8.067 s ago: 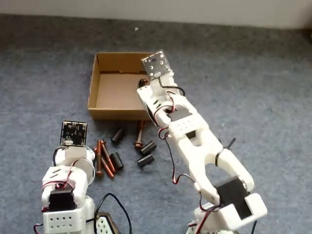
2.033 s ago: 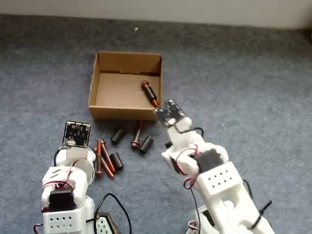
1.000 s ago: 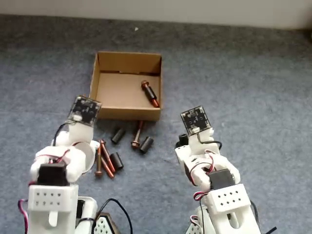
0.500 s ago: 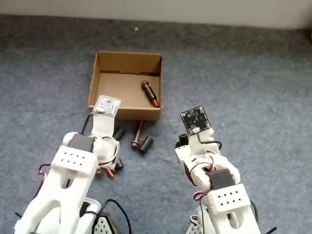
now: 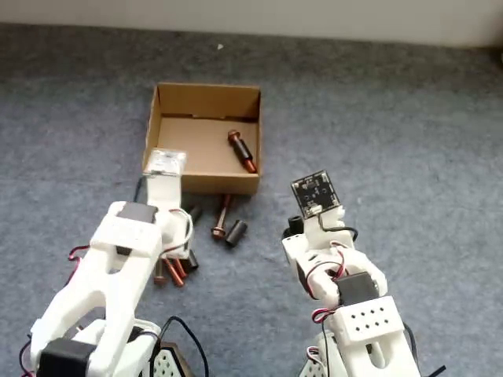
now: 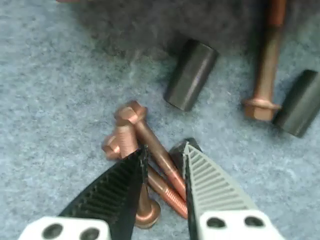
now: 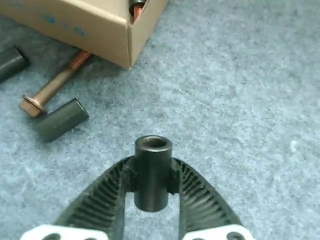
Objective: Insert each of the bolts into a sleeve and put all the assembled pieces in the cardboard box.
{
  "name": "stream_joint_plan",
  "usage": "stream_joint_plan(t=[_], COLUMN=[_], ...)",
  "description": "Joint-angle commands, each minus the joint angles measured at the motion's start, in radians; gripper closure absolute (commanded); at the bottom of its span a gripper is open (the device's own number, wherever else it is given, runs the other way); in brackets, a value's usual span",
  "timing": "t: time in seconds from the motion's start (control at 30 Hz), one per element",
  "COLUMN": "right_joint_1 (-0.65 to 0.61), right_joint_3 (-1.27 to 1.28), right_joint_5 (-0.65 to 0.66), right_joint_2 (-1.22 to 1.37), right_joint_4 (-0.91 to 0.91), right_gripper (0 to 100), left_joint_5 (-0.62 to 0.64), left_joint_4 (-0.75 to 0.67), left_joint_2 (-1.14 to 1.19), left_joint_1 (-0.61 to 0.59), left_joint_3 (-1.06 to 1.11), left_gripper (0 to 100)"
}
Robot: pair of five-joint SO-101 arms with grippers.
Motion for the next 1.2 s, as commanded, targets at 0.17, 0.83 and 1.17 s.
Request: stream_joint_plan(t=[0.17, 0.83, 1.17], right_joint_1=[0.004, 0.004, 0.004], right_joint_3=[-0.010, -0.010, -0.010], right_joint_5=[-0.003, -0.003, -0.003], right_joint_2=[-0.021, -0.021, -0.021], right_joint_4=[-0.022, -0.022, -0.022], right_gripper=[99.4, 99.4, 99.4], left_joint_5=[0.008, 0.012, 0.011], left_joint_4=[-0.072, -0.080, -0.193], left_joint_2=[0.145, 0.154, 0.154], left_joint_1=[-0.085, -0.081, -0.056], left_joint_3=[-0.062, -0.058, -0.056], left_gripper=[86, 86, 99])
